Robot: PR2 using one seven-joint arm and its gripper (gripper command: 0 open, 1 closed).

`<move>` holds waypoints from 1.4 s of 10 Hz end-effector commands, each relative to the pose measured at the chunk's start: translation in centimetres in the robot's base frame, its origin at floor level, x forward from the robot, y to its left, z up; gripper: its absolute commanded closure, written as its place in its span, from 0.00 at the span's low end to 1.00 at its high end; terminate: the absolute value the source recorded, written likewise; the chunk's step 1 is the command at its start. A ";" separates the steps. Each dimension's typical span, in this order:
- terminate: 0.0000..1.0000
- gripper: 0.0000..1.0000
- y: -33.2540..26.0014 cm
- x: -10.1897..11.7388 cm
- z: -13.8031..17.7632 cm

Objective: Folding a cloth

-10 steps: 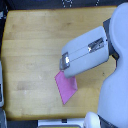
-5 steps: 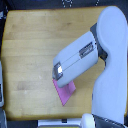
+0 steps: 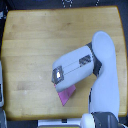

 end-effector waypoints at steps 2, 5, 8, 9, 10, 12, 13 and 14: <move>0.00 1.00 0.6 -1.9 2.8; 0.00 1.00 3.5 -4.7 2.6; 0.00 1.00 5.2 -4.5 2.1; 0.00 1.00 5.7 -4.5 1.5; 0.00 0.00 5.5 -3.8 1.3; 0.00 0.00 5.4 -3.5 1.2; 0.00 0.00 5.4 -3.7 1.0; 0.00 0.00 5.4 -3.6 1.0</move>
